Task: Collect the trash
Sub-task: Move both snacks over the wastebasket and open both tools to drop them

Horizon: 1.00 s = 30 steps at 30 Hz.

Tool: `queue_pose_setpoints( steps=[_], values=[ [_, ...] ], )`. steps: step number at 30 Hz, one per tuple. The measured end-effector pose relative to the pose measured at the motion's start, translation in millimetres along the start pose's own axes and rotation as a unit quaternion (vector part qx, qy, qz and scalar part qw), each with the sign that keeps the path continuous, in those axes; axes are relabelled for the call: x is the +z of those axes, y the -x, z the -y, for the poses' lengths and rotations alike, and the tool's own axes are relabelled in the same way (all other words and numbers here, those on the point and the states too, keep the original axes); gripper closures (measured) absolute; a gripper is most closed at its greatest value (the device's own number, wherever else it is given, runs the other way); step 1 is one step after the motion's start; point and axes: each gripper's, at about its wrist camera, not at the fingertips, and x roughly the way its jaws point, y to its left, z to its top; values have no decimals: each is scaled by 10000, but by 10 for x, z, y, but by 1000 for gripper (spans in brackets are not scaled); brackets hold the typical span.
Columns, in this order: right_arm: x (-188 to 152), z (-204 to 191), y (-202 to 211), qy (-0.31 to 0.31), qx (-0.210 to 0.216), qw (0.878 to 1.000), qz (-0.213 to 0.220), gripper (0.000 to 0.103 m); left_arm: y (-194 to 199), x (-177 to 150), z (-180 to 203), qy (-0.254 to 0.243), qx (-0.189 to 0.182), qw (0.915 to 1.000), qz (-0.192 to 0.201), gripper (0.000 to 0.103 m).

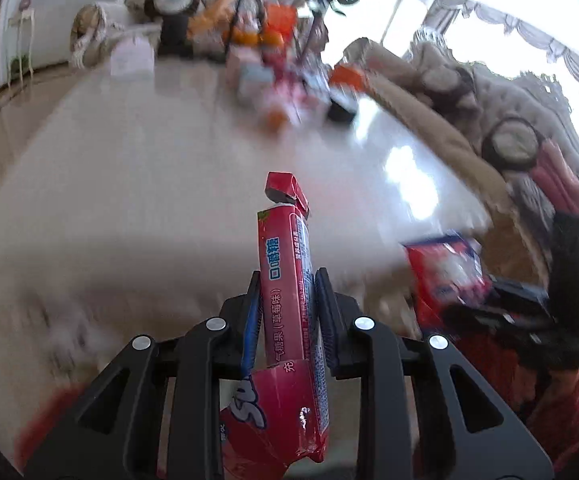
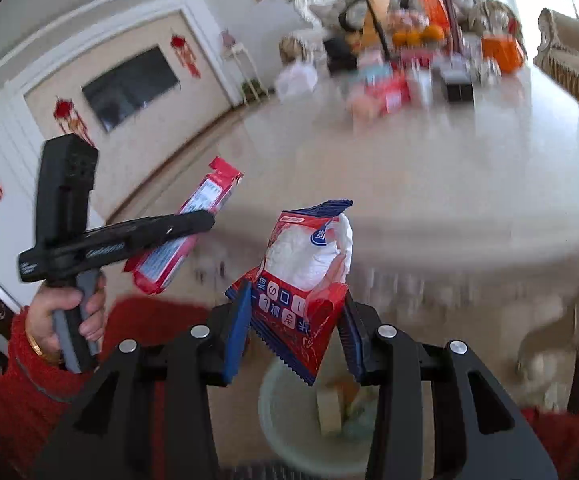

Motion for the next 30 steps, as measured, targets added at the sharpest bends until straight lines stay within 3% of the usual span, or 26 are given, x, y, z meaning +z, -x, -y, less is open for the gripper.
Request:
queue_pose_setpoints(
  steps=[3,7,11,16,17,18,19,20,23,30],
  values=[
    [-359,95,-159,-293,-85,9986,-422,64,-209,-591,153,-45,165,9985,-527,76],
    [-799,306,-601,-609,-551,9907,-1088,64,-855,-1191,265,-73,430,9907,-1292,76],
    [-992,421,-863,-729,-760,9828,-1516,64,-1279,-1464,293,-47,481,9826,-1791,76],
    [-965,386,-922,-659,-803,9835,-1481,60,-1401,-1513,244,126,538,9796,-1933,76],
    [-1010,395,-891,-674,-783,9836,-1479,56,-1416,-1528,190,202,559,9781,-1996,69],
    [-1048,377,-905,-687,-821,9829,-1496,42,-1454,-1544,153,276,658,9754,-2084,33],
    [-1067,400,-927,-690,-922,9816,-1521,32,-1481,-1578,113,326,816,9721,-2173,15],
    [-1081,438,-940,-697,-1022,9804,-1531,23,-1530,-1618,73,317,1011,9682,-2266,8],
    [-1116,522,-975,-885,-1159,9761,-1609,23,-1555,-1657,3,362,1274,9637,-2319,8],
    [-1219,611,-938,-1100,-1246,9712,-1705,23,-1493,-1614,-58,498,1127,9685,-2164,8]
  ],
)
